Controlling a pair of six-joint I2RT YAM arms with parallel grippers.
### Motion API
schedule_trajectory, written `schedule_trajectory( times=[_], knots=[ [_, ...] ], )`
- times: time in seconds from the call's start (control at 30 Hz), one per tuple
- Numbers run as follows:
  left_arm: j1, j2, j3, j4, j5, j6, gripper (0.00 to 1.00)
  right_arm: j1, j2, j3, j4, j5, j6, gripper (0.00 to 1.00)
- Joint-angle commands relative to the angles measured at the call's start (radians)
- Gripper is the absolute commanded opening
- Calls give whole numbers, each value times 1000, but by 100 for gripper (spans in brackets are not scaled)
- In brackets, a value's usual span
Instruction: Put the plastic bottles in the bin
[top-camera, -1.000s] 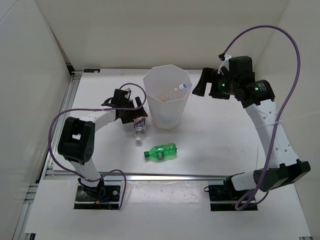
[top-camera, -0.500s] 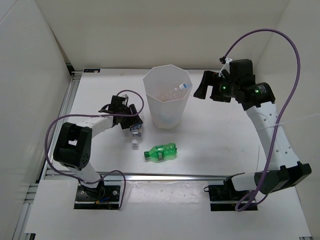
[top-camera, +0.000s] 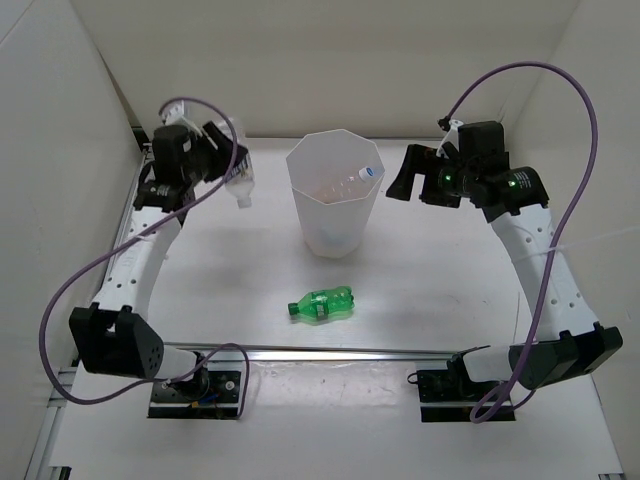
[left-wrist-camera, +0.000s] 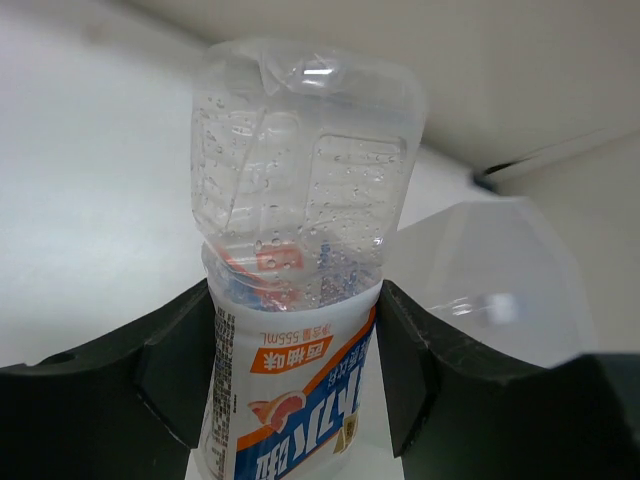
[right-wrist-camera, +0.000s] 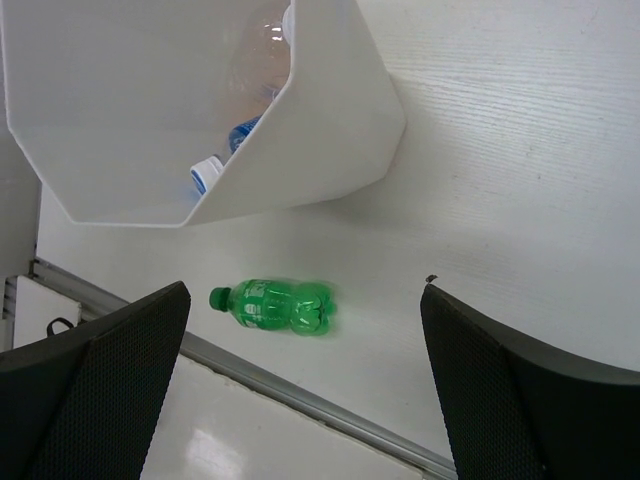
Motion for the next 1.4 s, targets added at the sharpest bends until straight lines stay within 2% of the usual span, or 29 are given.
schedule_trajectory(
  times=[0.0,0.2,0.3,0.37,0.43,0.5,0.53,0.67,0.87,1.07,1.13,1.2,1.23,1.37],
  knots=[
    [-43,11,218,3,66,-33,53,-5,-25,-10,35,-24,4,100],
    [-211,156,549,3,168,-42,54,-5,-16,-19,44,-33,22,100],
    [-316,239,637,3,191,-42,57,-5,-16,-19,44,-33,22,100],
    [-382,288,638,3,200,-22,59,-14,-25,-30,54,-43,31,100],
    [-410,314,638,3,227,-5,69,-14,-36,-41,63,-43,31,100],
    [-410,323,596,3,240,4,84,-14,-36,-30,63,-53,31,100],
    [-410,311,555,3,240,4,100,-14,-47,-30,63,-53,31,100],
    [-374,175,472,-6,130,56,100,-14,-71,-21,63,-66,-4,100],
    [-253,-31,306,-6,-146,119,100,44,-131,-62,63,-66,-87,100],
    [-123,-221,82,-26,-226,121,100,185,-150,-91,41,8,-156,100],
    [-109,-311,11,-49,-295,96,100,309,-139,-114,55,-4,-258,100],
    [-86,-347,-33,-78,-324,83,100,396,-122,-136,55,46,-307,100],
    [-66,-362,-51,-119,-347,83,100,494,-107,-171,55,115,-332,100],
    [-28,-428,-163,-202,-378,66,100,751,-82,-280,158,282,-464,100]
  ],
)
